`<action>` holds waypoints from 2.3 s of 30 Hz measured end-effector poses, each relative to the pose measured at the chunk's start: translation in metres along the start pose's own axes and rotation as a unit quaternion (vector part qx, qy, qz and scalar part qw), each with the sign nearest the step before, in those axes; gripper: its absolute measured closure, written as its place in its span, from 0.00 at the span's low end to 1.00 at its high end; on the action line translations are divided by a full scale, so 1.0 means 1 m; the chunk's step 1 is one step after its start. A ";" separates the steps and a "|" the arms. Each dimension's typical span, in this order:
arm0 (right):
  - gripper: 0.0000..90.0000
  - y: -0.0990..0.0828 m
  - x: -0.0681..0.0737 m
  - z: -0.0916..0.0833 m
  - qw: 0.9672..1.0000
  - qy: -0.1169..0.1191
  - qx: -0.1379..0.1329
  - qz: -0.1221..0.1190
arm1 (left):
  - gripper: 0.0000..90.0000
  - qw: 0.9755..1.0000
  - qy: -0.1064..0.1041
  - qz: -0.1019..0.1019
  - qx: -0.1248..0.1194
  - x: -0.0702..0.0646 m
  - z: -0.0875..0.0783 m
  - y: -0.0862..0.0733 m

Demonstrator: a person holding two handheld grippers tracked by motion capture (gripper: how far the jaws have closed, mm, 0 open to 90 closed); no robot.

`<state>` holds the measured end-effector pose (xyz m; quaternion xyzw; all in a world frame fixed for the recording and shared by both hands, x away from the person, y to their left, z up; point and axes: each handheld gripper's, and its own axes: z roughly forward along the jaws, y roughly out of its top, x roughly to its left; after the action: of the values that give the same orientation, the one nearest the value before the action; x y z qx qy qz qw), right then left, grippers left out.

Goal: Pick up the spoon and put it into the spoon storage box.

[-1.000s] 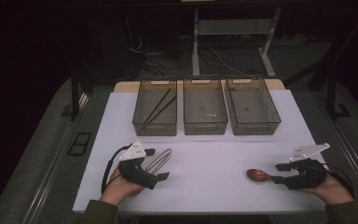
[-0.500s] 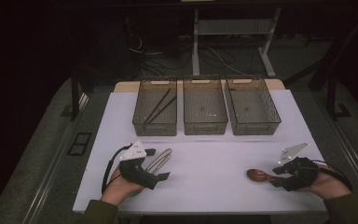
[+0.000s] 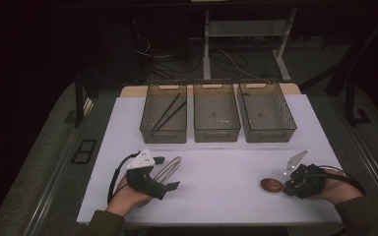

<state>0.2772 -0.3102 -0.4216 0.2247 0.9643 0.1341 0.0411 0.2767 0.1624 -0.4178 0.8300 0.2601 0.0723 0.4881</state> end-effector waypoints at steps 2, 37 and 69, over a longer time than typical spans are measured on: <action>0.79 0.003 0.000 0.000 1.000 0.005 0.009 -0.004 | 0.00 1.000 0.000 0.000 0.000 0.000 0.000 0.000; 0.91 -0.014 -0.007 -0.005 0.992 0.032 -0.103 0.061 | 0.00 1.000 0.000 0.004 -0.001 0.000 0.000 0.000; 0.91 0.006 -0.015 -0.024 0.955 0.018 -0.247 0.162 | 0.00 1.000 -0.001 0.010 -0.005 -0.002 0.001 0.000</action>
<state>0.2901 -0.3177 -0.3969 0.3582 0.8524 0.3768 0.0561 0.2751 0.1606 -0.4177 0.8299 0.2512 0.0774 0.4921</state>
